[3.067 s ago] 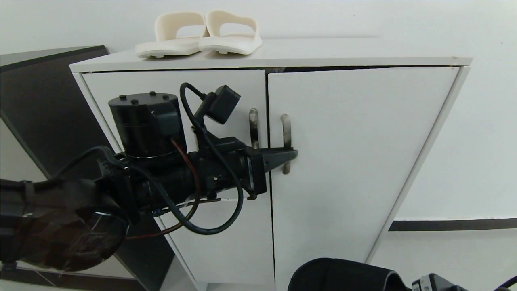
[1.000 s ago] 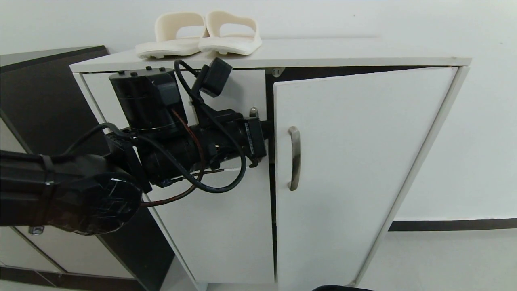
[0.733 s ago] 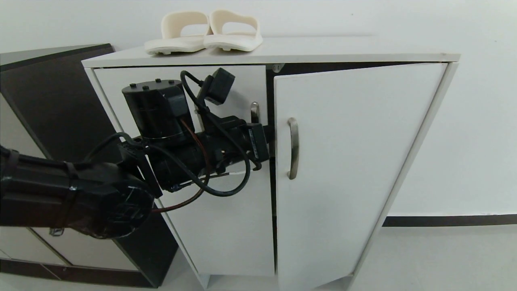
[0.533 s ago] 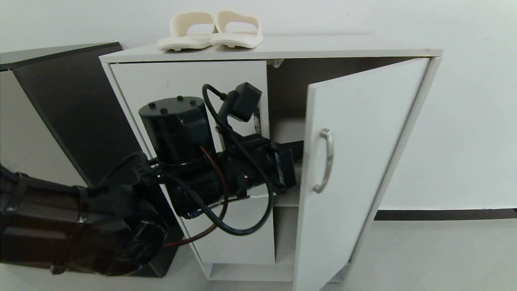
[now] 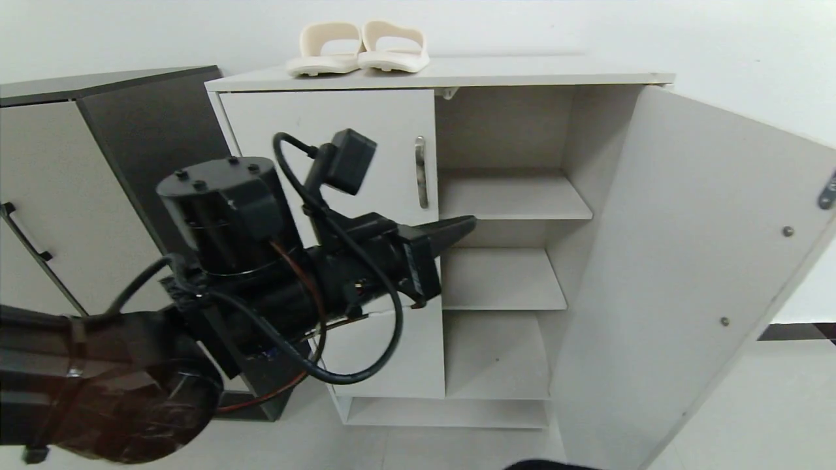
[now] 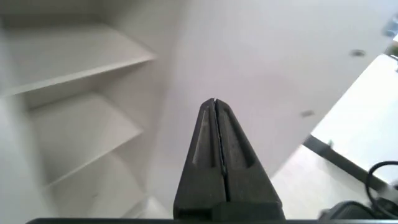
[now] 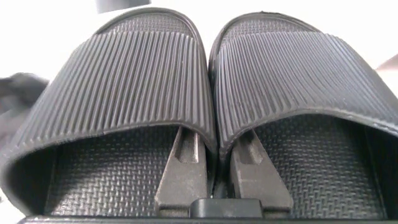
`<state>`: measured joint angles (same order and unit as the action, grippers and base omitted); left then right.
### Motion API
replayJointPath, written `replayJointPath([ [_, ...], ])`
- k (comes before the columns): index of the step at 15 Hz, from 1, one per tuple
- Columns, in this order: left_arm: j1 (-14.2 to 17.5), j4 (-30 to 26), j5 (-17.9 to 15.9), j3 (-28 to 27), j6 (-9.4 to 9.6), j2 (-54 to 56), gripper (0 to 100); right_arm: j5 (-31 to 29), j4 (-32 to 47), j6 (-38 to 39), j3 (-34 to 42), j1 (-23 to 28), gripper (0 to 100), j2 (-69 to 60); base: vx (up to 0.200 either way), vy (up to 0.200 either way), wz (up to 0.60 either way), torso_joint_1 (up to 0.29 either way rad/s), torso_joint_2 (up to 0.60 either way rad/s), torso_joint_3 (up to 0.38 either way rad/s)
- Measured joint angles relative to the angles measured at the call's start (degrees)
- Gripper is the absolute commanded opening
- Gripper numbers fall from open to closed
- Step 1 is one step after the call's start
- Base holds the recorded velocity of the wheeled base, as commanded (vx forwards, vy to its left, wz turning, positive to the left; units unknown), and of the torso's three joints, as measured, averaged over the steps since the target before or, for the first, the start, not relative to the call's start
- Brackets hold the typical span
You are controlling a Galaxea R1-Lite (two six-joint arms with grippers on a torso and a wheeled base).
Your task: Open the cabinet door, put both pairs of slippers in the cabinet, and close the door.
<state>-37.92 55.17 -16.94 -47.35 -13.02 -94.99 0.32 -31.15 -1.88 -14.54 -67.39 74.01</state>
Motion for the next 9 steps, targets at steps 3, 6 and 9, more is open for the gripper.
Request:
replayJointPath([
  [3, 4.02, -4.16, 3.57, 5.45, 0.11, 9.52, 0, -10.22, -0.09, 6.74, -5.22, 3.67, 0, 3.39, 0.000, 0.000, 0.00, 0.000, 0.00, 0.000],
  [6, 6.75, -19.37, 13.34, 10.08, 0.44, 23.19, 0, -24.92, -0.07, 14.24, -10.20, 5.92, 0, 6.64, 0.000, 0.000, 0.00, 0.000, 0.00, 0.000],
  [9, 13.90, -37.55, 22.30, 16.62, 1.67, 42.73, 0, -31.32, -0.09, 15.37, -12.85, 8.57, 0, 9.89, 0.000, 0.000, 0.00, 0.000, 0.00, 0.000],
])
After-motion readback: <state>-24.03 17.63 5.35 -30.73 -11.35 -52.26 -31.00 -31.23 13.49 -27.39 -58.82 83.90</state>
